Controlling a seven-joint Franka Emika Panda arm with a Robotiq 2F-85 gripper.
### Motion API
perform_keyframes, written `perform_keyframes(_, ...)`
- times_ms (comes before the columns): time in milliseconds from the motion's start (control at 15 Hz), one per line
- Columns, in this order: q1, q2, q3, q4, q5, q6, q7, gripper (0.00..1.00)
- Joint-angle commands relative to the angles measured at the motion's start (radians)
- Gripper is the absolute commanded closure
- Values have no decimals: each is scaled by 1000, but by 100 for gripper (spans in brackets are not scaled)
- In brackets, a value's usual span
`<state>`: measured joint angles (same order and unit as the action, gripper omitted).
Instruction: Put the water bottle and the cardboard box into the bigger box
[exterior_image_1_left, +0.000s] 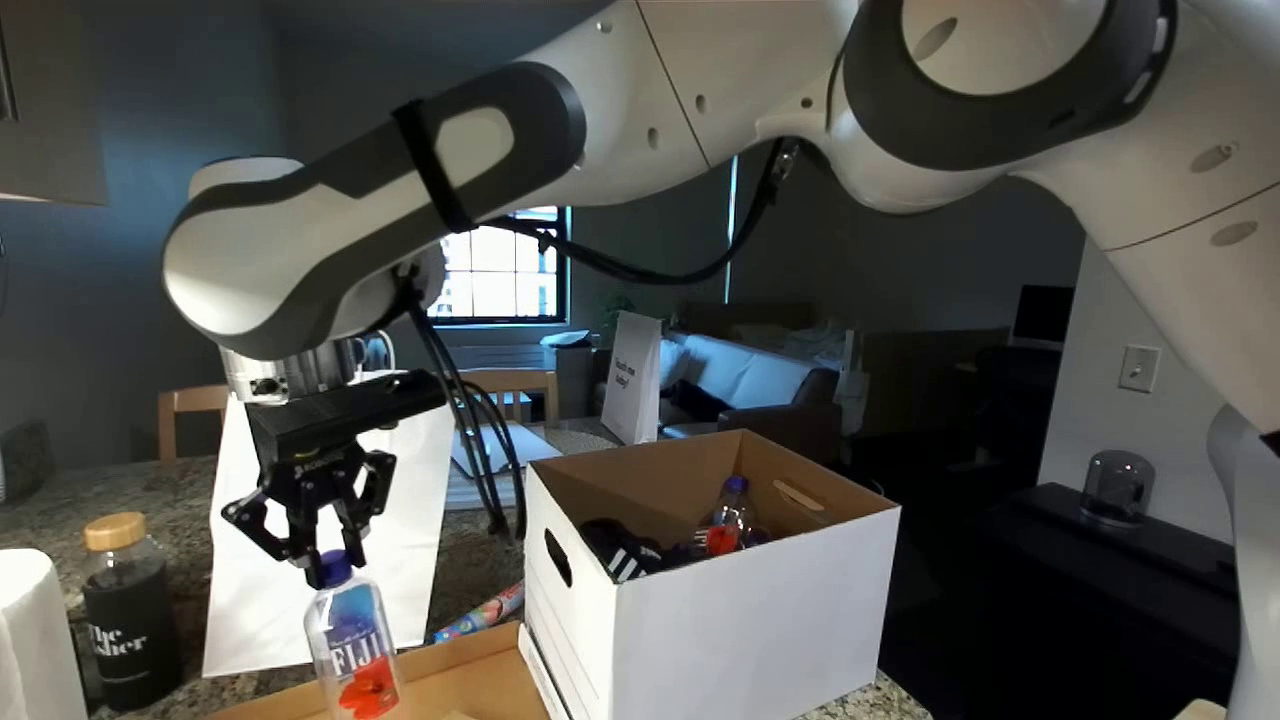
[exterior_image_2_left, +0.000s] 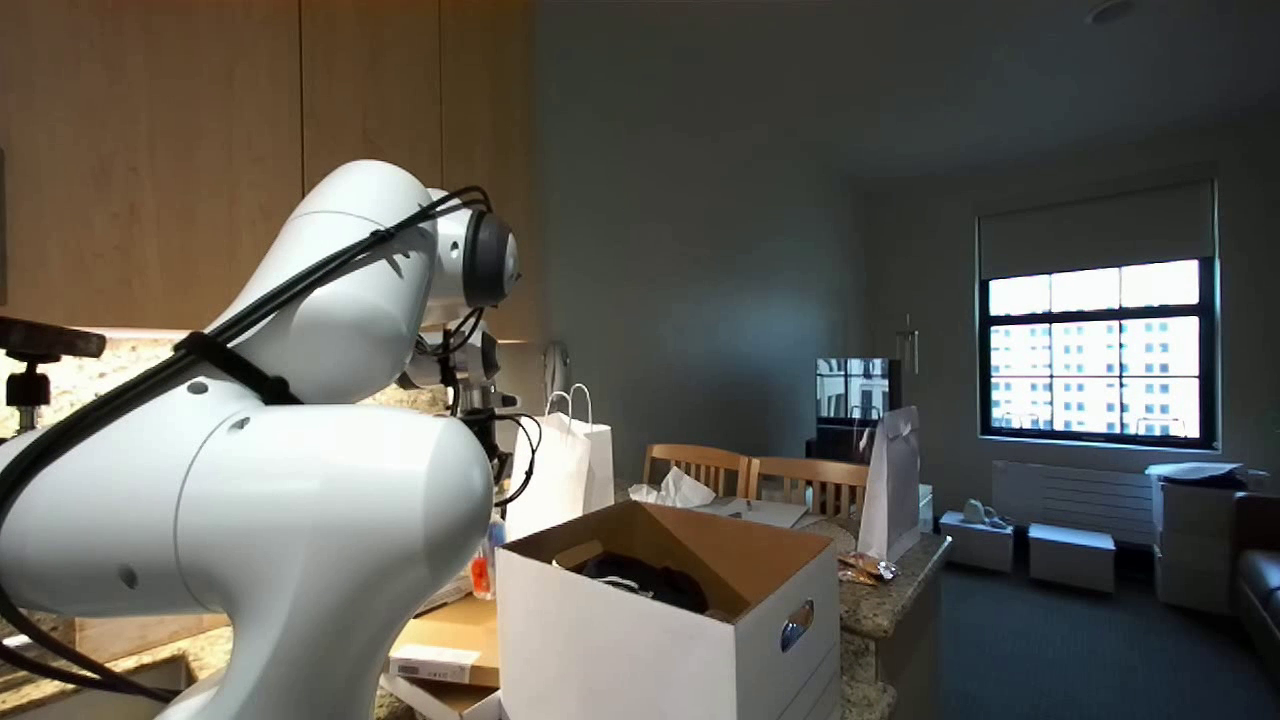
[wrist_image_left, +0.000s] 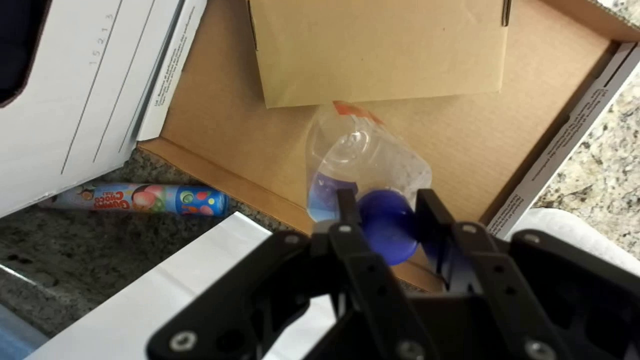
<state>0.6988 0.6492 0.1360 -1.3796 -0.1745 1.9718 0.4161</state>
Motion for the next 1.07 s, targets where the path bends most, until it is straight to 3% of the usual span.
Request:
perform_keyframes(0,1,-26,9,40,-25,-66,-67,86)
perform_keyframes(400,-2,-91,18,59,-34,-84,-153,86)
perform_keyframes(733,1,-214,37,4,-40,-99,-233,86)
perform_keyframes(1000,6,-366,23,-62,-80,-140,-183,86)
